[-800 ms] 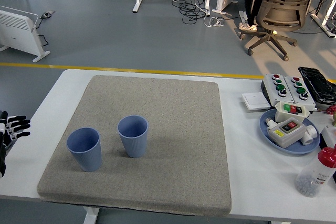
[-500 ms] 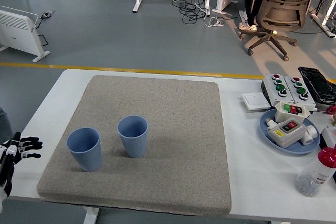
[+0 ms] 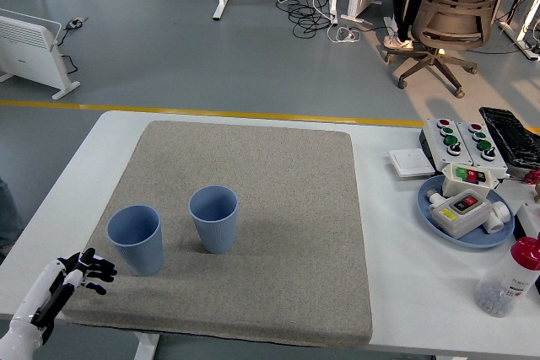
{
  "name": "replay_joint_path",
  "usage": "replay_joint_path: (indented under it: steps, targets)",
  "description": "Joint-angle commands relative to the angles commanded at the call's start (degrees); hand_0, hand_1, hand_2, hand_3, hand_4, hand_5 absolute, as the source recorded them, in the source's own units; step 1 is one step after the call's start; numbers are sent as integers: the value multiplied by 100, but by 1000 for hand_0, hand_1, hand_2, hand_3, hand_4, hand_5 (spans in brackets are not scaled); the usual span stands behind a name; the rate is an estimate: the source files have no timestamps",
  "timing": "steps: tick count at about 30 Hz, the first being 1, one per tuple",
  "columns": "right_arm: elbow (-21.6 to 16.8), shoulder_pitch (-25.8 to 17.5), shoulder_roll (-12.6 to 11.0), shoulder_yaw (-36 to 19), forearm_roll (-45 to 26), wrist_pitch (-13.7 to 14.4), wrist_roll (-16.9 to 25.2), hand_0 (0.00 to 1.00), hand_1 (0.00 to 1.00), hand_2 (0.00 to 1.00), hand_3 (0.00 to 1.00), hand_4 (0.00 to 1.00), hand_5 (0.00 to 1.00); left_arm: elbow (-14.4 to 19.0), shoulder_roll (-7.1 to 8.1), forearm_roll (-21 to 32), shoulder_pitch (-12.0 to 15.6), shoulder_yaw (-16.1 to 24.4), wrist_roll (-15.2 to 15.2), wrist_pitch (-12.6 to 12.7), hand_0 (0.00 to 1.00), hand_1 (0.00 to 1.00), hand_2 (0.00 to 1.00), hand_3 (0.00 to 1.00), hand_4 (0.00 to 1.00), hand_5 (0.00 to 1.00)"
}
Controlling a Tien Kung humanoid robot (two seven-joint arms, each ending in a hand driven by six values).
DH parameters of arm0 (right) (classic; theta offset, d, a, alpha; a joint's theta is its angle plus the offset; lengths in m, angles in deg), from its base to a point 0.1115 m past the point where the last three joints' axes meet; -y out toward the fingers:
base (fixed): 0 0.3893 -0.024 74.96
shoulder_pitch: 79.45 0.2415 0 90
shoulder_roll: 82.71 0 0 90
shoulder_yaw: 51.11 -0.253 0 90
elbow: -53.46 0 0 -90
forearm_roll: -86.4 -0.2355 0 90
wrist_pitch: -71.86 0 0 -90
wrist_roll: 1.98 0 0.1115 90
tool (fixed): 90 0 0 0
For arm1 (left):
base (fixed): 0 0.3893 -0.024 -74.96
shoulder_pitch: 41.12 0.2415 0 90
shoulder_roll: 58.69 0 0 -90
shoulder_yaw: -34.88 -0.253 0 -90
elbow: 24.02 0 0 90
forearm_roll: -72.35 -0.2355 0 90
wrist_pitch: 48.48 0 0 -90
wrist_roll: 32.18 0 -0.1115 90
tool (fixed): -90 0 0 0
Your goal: Push cup pick cup insert cup
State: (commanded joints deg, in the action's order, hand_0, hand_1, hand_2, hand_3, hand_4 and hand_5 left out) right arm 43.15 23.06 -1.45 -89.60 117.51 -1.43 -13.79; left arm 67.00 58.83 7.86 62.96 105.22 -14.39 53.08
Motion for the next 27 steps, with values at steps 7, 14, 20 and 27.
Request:
replay_joint_path:
  steps: [7,14,20,27]
  targets:
    - [0,18,-3,49,-68,4,15,666,606,632,571,104,498,17,5,90,-85,-254,-30,-79,504,510,489,431,587,998]
    - [0,24,15,73,-99,9,11,666,606,632,571,104,499,-150,-64,175,-379,-453,-115,-156,579,529,496,434,578,998]
    - [0,14,27,109,-140,18,11,666,605,632,571,101,497,-346,-121,230,-588,-570,-140,-191,595,536,498,435,576,998]
    - [0,4,39,145,-179,26,12,666,604,630,571,98,496,-599,-215,308,-848,-682,-109,-171,598,540,499,432,568,998]
